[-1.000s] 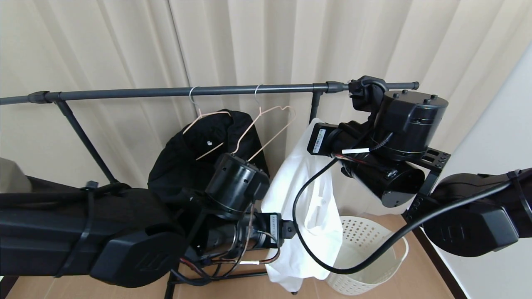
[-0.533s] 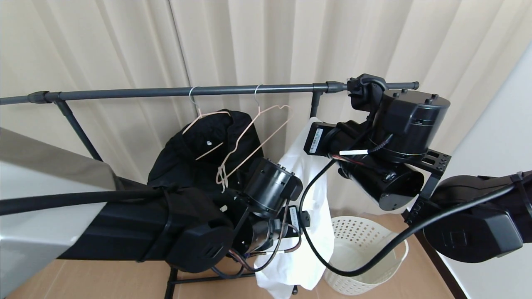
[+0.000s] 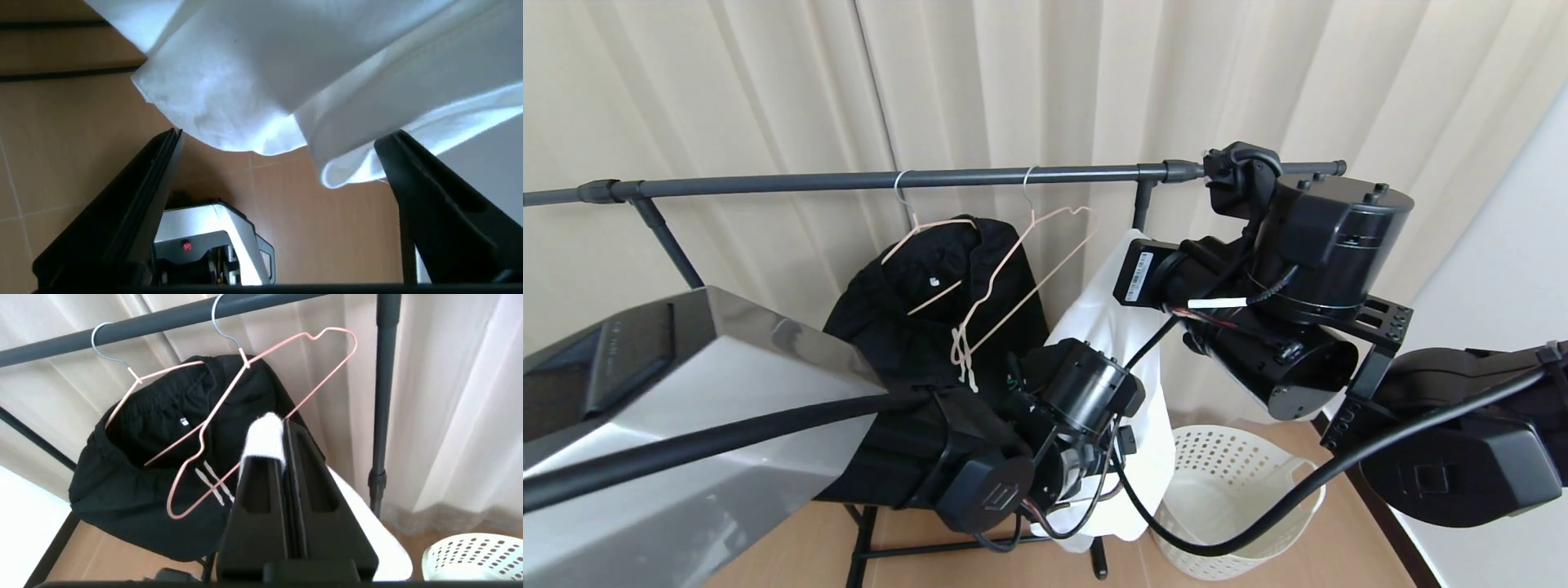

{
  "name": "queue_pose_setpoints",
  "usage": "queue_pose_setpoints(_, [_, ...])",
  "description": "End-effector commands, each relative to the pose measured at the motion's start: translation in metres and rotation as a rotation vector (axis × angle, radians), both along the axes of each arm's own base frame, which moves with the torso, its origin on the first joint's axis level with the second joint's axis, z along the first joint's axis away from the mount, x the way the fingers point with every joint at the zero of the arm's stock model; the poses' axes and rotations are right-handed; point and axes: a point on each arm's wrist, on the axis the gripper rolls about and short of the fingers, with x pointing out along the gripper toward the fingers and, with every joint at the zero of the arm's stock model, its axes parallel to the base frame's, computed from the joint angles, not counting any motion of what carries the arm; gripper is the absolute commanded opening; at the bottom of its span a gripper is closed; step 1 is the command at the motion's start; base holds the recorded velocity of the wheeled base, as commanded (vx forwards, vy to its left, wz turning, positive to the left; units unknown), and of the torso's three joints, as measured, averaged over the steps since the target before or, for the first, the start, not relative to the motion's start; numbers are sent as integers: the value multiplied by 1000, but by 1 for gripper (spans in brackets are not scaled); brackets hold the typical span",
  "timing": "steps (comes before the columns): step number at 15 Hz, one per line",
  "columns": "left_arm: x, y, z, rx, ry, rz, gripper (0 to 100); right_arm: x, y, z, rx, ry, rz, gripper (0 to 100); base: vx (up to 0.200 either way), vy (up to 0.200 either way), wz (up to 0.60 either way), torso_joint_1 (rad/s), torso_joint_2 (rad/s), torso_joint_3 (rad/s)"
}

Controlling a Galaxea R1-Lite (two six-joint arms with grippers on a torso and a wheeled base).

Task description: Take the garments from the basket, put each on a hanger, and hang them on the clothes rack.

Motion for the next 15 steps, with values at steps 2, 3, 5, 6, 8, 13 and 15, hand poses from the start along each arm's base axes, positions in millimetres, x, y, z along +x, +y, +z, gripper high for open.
queue_pose_setpoints(2, [0,-5,-15,30,22,-2,100,-2,-2,4,7,-9,-1,0,0,0,0,0,0,0])
queue_pose_setpoints(3, [-2,-5,-16,36,25,-7,100,-3,-2,5,9,-11,-1,0,0,0,0,0,0,0])
queue_pose_setpoints(5, [-5,-2,-20,63,27,7,100,-2,-3,6,11,-13,-11,0,0,0,0,0,0,0])
queue_pose_setpoints(6, [-7,1,-20,76,26,13,100,-3,-5,9,14,-19,-23,0,0,0,0,0,0,0])
queue_pose_setpoints(8, [-12,8,-24,97,42,14,0,-3,-8,11,17,-23,-29,0,0,0,0,0,0,0])
queue_pose_setpoints(13, [-28,35,9,77,3,20,0,6,-26,15,1,-28,-102,0,0,0,0,0,0,0])
queue_pose_setpoints(15, [-26,55,29,95,-59,43,0,9,-37,13,-63,-31,-146,0,0,0,0,0,0,0])
